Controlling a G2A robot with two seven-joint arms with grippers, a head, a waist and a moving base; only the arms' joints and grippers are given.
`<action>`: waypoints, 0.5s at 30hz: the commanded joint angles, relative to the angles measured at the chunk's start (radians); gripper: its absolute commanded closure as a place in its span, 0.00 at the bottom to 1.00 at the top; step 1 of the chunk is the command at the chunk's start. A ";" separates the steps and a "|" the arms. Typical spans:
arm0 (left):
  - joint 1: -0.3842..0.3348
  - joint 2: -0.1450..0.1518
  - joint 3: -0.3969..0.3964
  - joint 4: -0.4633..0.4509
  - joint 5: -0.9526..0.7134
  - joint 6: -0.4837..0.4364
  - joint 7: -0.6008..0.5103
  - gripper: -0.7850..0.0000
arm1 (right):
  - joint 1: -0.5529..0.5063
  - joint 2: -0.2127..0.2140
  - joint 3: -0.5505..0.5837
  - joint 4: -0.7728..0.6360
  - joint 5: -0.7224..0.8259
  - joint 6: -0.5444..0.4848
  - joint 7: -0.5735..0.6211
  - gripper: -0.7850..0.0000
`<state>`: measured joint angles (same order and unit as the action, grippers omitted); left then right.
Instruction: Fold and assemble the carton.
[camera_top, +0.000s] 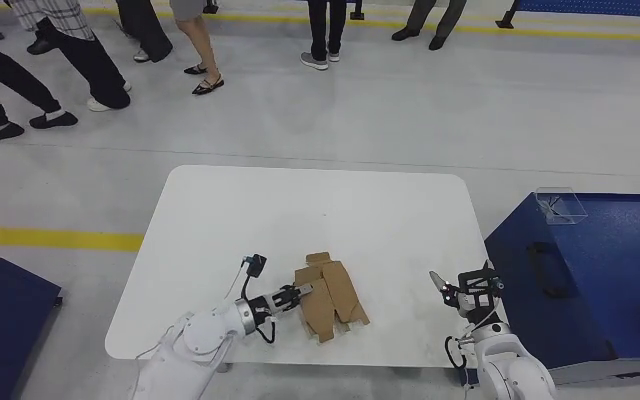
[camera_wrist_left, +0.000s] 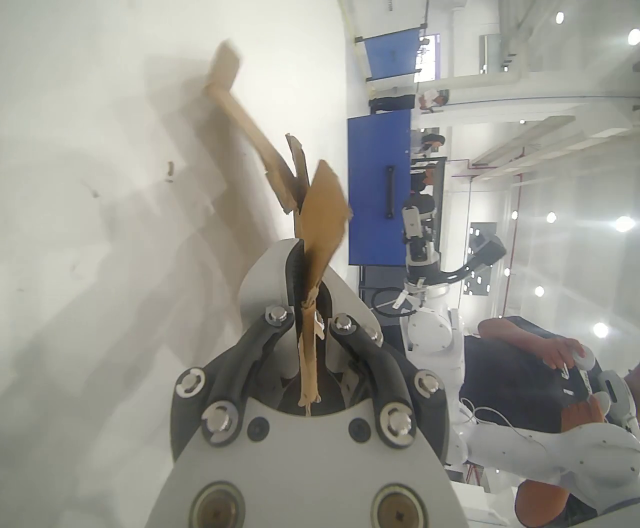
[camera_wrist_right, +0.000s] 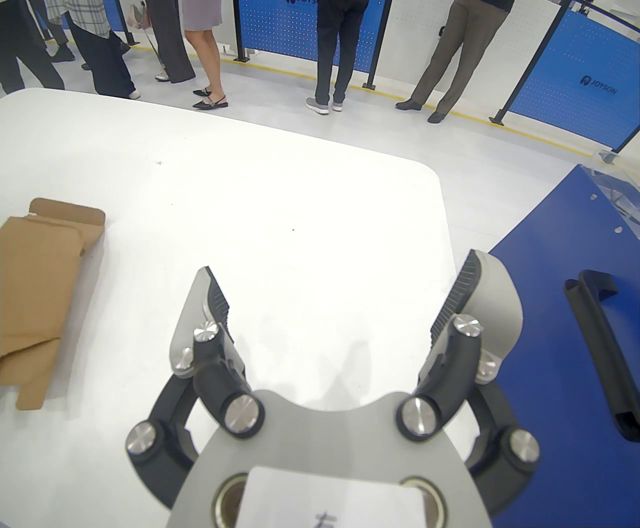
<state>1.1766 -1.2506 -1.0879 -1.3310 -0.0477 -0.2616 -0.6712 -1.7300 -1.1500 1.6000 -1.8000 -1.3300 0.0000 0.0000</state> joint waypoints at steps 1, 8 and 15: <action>0.018 0.005 -0.025 -0.057 -0.027 -0.020 -0.001 1.00 | 0.000 0.000 0.000 0.000 0.000 0.000 0.000 0.00; 0.072 0.017 -0.093 -0.179 -0.088 -0.043 0.021 1.00 | 0.000 0.000 0.000 0.000 0.000 0.000 0.000 0.00; 0.072 0.017 -0.093 -0.179 -0.088 -0.043 0.021 1.00 | 0.000 0.000 0.000 0.000 0.000 0.000 0.000 0.00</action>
<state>1.2484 -1.2337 -1.1804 -1.5098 -0.1353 -0.3045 -0.6498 -1.7300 -1.1500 1.6000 -1.8000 -1.3300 0.0000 0.0000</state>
